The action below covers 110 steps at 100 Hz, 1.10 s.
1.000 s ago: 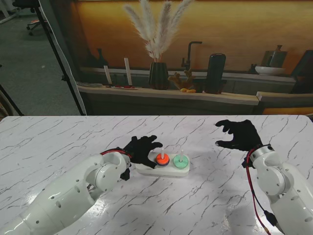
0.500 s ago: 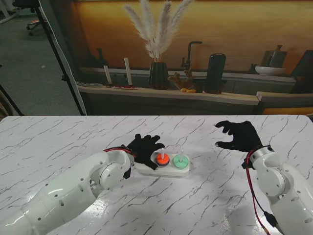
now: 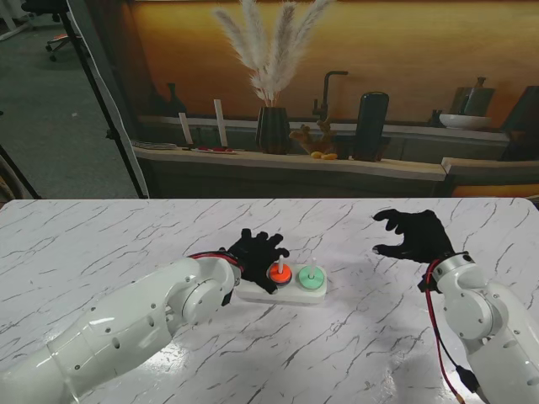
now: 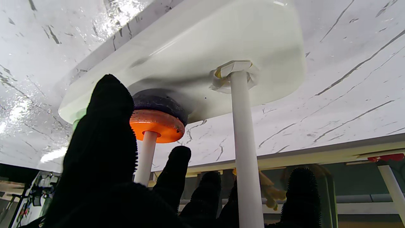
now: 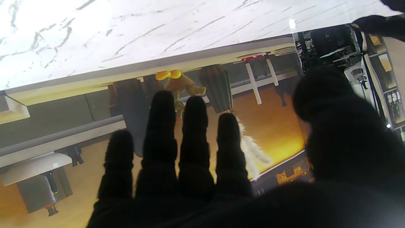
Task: Move the three rings of the Hanoi Tower from the left rod to the right rod
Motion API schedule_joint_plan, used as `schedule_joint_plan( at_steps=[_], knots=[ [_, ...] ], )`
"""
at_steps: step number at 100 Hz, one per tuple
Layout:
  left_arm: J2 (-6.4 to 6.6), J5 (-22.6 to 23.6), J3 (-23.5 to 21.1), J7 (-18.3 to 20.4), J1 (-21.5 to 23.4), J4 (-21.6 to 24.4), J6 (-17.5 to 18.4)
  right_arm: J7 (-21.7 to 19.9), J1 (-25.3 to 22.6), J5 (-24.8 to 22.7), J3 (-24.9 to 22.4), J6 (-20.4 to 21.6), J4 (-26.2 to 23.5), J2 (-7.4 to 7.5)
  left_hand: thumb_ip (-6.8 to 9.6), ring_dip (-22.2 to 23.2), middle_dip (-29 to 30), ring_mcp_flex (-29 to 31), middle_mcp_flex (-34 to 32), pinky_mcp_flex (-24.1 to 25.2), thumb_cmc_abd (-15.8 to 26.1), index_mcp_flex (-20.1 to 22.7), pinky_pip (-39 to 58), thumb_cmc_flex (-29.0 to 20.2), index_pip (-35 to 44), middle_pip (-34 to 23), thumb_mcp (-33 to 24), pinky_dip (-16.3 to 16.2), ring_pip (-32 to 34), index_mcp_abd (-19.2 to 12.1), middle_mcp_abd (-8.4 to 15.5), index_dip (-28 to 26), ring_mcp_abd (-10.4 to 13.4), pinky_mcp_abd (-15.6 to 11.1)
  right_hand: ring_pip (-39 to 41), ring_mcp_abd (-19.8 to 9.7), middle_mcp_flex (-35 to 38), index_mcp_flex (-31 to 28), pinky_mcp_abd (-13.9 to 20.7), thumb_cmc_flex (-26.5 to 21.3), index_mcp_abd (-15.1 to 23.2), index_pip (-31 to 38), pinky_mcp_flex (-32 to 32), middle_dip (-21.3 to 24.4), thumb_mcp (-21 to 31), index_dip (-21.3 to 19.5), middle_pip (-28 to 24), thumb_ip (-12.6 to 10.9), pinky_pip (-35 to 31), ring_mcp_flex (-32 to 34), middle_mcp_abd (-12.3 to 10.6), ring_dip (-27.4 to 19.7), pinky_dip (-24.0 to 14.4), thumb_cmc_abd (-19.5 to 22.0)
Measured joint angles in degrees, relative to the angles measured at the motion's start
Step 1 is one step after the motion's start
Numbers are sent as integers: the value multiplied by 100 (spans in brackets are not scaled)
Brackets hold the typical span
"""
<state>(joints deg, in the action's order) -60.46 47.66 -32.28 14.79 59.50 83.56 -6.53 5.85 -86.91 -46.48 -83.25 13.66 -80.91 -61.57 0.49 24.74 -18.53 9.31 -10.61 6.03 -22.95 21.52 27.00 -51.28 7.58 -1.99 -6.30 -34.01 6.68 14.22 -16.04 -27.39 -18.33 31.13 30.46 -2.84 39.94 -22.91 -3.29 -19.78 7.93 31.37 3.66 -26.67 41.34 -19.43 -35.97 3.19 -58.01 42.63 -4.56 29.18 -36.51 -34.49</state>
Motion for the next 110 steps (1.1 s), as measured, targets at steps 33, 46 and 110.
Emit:
schedule_joint_plan(
  at_steps=[33,46,110],
  knots=[
    [-64,-29,215,-92,-165,-218,-54,-8,-24,25,-23,0,0,-1,0,0,0,3,-10,-22,4,102,0,-62,26,0,0,-17,0,2,2,-19,2,-1,0,0,0,0,0,0,0,0,0,0,0,0,0,0,0,0,0,0,0,0],
    [-95,-22,227,-278,-165,-287,-79,-20,-32,26,-24,0,0,-1,-4,73,-8,149,-277,-124,211,174,113,-359,148,-58,149,-188,142,2,12,-153,6,-4,0,0,1,0,0,0,0,0,0,0,0,0,0,0,0,0,0,0,0,0],
    [-168,-37,94,-558,-9,-368,-125,-38,-37,20,8,-6,8,2,-22,248,-81,373,-750,-156,479,833,625,-758,1111,-195,669,-241,301,-364,102,-646,44,-12,0,0,2,0,0,0,0,0,0,0,0,0,0,0,0,0,-1,0,0,0]
  ],
)
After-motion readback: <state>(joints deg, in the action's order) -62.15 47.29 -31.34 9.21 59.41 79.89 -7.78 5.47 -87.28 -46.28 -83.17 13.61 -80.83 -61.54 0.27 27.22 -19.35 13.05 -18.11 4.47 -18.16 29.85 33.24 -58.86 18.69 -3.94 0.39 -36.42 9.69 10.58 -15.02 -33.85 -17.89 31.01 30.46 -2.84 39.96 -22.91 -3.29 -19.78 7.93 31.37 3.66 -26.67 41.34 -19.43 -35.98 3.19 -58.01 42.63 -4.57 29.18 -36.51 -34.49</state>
